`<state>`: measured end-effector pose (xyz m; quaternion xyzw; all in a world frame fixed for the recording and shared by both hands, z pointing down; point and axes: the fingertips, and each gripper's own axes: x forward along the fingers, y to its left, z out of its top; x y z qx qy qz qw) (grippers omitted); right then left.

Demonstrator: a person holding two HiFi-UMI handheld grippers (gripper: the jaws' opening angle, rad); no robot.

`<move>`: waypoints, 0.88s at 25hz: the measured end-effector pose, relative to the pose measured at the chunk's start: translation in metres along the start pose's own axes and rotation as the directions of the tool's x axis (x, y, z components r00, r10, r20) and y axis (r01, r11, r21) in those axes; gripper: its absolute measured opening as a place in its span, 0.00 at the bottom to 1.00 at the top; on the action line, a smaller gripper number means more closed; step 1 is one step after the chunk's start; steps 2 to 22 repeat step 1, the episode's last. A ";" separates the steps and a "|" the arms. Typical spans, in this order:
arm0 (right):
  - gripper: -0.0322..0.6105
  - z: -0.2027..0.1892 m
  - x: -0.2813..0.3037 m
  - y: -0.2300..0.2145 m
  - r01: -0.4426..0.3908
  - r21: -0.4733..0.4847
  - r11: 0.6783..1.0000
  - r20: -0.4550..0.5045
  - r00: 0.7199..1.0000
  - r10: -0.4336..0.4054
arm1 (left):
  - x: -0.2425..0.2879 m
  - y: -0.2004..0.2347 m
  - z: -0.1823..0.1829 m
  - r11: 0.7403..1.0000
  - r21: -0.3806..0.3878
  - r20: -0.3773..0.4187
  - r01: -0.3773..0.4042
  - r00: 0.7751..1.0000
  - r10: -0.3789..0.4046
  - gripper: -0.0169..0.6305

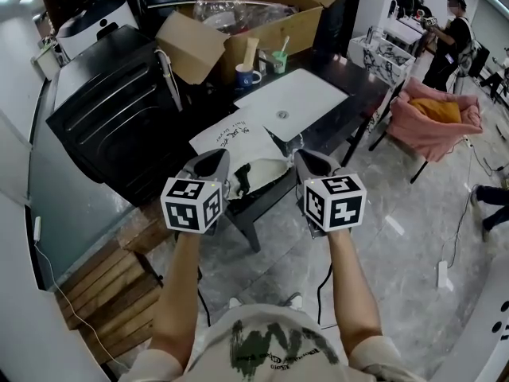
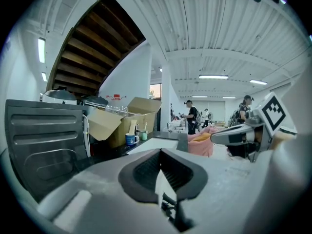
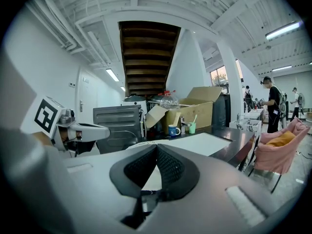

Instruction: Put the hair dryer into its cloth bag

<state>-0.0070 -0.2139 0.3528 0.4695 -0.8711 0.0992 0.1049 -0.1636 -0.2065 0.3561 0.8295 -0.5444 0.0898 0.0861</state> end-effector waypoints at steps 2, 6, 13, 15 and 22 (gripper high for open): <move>0.05 0.000 0.000 0.001 0.000 0.001 1.000 0.000 1.000 0.000 | 0.000 0.000 0.000 1.000 0.000 0.000 0.001 1.000 -0.001 0.04; 0.05 0.000 0.000 0.001 0.000 0.001 1.000 0.000 1.000 0.000 | 0.000 0.000 0.000 1.000 0.000 0.000 0.001 1.000 -0.001 0.04; 0.05 0.000 0.000 0.001 0.000 0.001 1.000 0.000 1.000 0.000 | 0.000 0.000 0.000 1.000 0.000 0.000 0.001 1.000 -0.001 0.04; 0.05 0.000 0.000 0.001 0.000 0.001 1.000 0.000 1.000 0.000 | 0.000 0.000 0.000 1.000 0.000 0.000 0.001 1.000 -0.001 0.04; 0.05 0.000 0.000 0.001 0.000 0.001 1.000 0.000 1.000 0.000 | 0.000 0.000 0.000 1.000 0.000 0.000 0.001 1.000 -0.001 0.04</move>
